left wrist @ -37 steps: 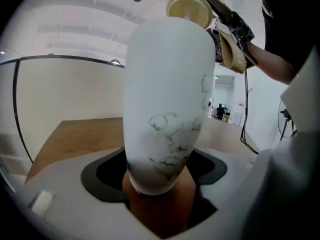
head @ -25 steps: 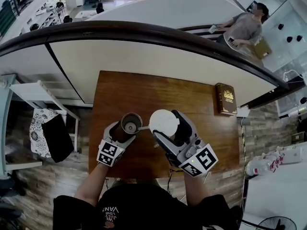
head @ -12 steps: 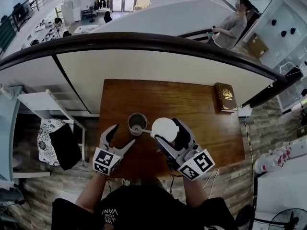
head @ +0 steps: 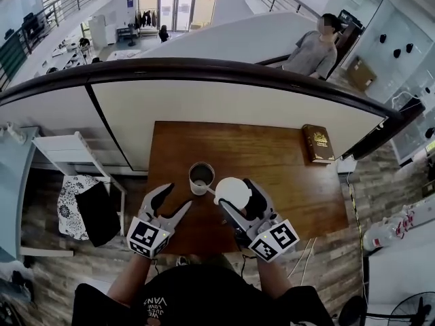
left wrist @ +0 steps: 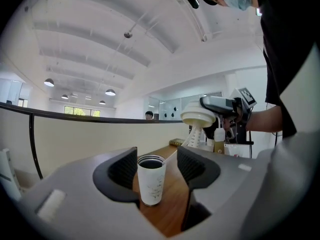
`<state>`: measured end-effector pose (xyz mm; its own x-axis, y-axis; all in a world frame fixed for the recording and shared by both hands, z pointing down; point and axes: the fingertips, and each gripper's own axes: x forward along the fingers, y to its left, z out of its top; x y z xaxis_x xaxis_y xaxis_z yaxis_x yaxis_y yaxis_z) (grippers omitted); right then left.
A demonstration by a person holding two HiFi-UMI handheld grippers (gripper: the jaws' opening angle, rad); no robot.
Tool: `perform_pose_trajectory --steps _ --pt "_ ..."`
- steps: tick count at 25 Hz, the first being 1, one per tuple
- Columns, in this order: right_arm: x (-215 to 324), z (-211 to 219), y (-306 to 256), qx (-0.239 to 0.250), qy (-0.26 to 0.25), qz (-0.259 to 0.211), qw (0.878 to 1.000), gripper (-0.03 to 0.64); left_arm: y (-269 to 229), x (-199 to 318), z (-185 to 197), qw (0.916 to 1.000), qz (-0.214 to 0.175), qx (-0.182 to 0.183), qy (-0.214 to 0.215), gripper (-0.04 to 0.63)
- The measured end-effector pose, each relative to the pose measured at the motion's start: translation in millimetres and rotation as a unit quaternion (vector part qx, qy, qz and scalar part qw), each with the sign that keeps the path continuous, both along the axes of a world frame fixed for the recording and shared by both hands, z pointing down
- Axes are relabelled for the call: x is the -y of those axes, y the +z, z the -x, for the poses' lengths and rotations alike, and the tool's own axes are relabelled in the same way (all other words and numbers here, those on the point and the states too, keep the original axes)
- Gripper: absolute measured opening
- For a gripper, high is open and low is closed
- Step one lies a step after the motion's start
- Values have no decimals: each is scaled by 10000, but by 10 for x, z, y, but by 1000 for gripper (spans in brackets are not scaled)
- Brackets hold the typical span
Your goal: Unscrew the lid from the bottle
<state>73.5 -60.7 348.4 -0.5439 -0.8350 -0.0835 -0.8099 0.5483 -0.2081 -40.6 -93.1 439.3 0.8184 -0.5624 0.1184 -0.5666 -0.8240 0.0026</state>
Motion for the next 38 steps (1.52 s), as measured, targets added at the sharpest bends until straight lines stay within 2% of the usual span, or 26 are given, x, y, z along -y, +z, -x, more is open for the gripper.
perform_pose_trajectory --steps 6,10,26,38 --pt "-89 115 76 -34 29 52 10000 356 -130 -122 110 9999 -83 48 -48 84" --pt "-145 186 127 -52 43 116 9999 356 -189 -186 167 9999 -124 69 -68 21" --pt "-256 258 396 -64 240 332 9991 356 -187 -323 238 10000 -48 -21 -15 11" --pt "-251 234 391 -17 289 349 9990 356 -169 -344 223 10000 7 2 24 11"
